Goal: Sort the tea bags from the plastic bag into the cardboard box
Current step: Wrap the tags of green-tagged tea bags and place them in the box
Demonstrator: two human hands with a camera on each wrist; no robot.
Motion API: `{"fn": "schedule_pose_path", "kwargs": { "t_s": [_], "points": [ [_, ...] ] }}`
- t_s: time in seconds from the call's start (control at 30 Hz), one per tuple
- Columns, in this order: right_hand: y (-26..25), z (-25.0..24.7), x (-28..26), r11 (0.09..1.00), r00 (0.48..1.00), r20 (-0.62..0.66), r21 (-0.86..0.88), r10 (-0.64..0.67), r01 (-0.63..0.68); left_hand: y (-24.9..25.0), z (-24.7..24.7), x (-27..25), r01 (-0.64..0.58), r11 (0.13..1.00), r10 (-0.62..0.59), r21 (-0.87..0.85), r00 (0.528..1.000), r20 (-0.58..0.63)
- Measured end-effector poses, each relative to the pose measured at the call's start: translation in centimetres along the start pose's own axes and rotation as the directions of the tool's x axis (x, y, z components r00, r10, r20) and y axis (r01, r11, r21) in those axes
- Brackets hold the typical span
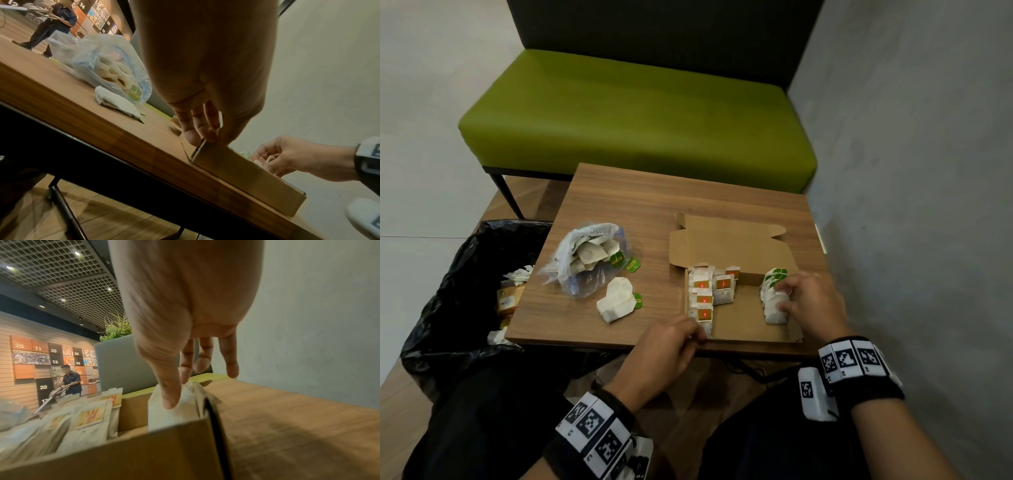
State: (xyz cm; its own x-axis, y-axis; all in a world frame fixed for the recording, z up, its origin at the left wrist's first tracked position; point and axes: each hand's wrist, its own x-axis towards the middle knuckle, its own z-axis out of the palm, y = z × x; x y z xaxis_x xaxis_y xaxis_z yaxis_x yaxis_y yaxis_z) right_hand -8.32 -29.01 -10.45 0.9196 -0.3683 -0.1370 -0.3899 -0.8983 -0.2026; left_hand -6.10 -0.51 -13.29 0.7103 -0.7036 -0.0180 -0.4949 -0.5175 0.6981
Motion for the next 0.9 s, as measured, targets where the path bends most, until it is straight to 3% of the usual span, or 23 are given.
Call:
{"fn": "schedule_pose_path", "kwargs": {
  "t_s": [0.17, 0.27, 0.33, 0.43, 0.53, 0.63, 0.8, 0.9],
  "points": [
    [0.0, -0.1, -0.4, 0.999, 0.999, -0.024, 0.017, 0.047, -0.047, 0.2, -0.1, -0.3, 0.001, 1.000, -0.001, -0.030, 1.000, -0.014],
    [0.1, -0.2, -0.7, 0.999, 0.997, -0.059, 0.014, 0.049, -0.049, 0.4, -0.3, -0.7, 0.043, 0.998, -0.048, -0.039, 0.991, -0.124],
    [0.0, -0.6, -1.0, 0.998, 0.993, -0.103, 0.032, 0.055, -0.052, 0.1, -1.2, -1.0, 0.130, 0.992, -0.126, -0.007, 0.949, -0.289],
    [-0.4, -1.2, -1.7, 0.998, 0.986, -0.160, 0.054, 0.052, -0.044, -1.5, -2.8, -1.2, 0.304, 0.942, -0.198, 0.143, 0.847, -0.492],
    [-1.5, -1.6, -2.7, 0.997, 0.982, -0.188, 0.082, 0.003, 0.013, -3.7, -3.6, -1.3, 0.458, 0.846, -0.289, 0.274, 0.825, -0.486],
    [-3.2, -1.7, -3.7, 0.993, 0.982, -0.189, 0.105, -0.025, 0.046, -4.9, -3.9, -1.4, 0.531, 0.783, -0.377, 0.323, 0.819, -0.432],
    [-4.9, -1.1, -5.0, 0.976, 0.976, -0.205, 0.192, -0.067, 0.108, -5.5, -4.3, -1.4, 0.545, 0.765, -0.400, 0.344, 0.819, -0.411],
    [-6.2, -0.9, -5.8, 0.966, 0.975, -0.199, 0.215, -0.102, 0.145, -5.6, -4.8, -1.9, 0.552, 0.799, -0.422, 0.238, 0.797, -0.433]
  ]
}}
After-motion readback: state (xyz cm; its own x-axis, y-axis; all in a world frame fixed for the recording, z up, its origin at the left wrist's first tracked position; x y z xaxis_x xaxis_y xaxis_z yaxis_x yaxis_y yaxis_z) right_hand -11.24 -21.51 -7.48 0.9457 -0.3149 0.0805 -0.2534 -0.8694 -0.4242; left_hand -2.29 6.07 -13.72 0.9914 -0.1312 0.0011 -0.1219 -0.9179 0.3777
